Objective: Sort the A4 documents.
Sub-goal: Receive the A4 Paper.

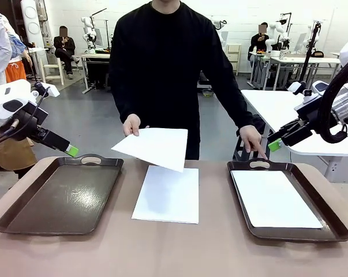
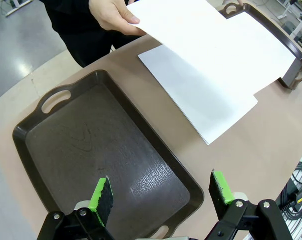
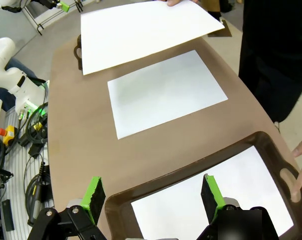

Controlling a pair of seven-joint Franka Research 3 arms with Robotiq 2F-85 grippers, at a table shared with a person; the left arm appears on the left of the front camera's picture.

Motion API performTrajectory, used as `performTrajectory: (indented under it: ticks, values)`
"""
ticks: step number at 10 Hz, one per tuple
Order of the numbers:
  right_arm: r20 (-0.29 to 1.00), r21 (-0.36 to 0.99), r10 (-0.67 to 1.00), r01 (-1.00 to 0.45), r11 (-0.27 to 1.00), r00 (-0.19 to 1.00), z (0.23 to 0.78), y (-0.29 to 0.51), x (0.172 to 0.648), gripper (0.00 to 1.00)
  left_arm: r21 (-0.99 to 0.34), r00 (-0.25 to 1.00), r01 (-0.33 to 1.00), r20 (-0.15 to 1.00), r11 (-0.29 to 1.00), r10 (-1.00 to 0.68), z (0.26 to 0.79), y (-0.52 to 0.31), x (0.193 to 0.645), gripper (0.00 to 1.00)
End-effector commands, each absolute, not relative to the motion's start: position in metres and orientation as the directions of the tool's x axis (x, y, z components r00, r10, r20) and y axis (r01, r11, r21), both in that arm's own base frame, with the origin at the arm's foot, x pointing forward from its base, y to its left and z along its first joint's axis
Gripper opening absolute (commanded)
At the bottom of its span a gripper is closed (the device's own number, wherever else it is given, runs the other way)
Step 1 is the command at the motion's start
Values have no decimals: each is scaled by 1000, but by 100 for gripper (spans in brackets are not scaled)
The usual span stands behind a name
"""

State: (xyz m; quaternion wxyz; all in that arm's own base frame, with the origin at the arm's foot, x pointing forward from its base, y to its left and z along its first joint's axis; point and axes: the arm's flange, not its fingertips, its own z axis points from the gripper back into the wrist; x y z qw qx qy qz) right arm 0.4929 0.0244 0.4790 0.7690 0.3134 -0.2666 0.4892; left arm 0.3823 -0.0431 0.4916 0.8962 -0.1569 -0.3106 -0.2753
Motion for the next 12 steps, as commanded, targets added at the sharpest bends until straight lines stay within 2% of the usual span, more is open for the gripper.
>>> performTrajectory:
  ticks: [1,4,8,12]
  values:
    - [719,214,589,-924,316,368,479,26,493,100,-117,655,593,646,797,-393,490,-41,383,100]
    - [717,221,585,-920,325,379,479,24,493,100,-117,655,593,646,797,-393,490,-41,383,100]
    - [683,521,249,-696,495,687,449,62,484,100,-117,655,593,646,797,-393,490,-41,383,100]
    - [541,720,107,-525,454,834,421,93,467,100,-117,655,593,646,797,-393,490,-41,383,100]
